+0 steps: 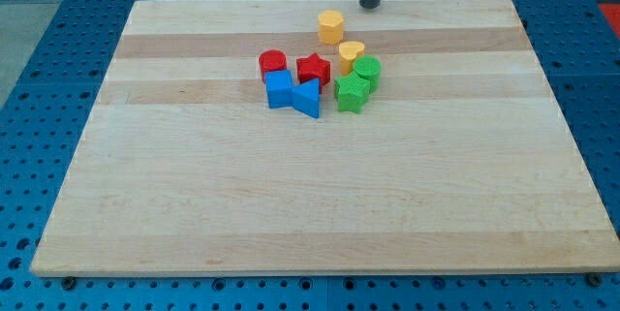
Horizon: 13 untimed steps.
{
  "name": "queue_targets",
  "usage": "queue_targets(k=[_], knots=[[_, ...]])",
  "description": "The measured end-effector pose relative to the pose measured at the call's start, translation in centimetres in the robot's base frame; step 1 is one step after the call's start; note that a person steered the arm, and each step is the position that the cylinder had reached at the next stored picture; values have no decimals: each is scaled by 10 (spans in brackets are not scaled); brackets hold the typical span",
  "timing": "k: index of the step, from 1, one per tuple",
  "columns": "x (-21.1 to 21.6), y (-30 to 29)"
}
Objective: Slide the yellow hexagon closer to the red star
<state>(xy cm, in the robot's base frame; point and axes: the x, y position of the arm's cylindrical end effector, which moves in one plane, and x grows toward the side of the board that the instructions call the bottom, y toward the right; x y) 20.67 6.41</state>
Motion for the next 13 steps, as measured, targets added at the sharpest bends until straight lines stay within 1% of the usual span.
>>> queue_targets(k=[3,6,7,10,13], knots=[[31,-38],[47,-77],[54,-77],[53,-77],[54,-60]])
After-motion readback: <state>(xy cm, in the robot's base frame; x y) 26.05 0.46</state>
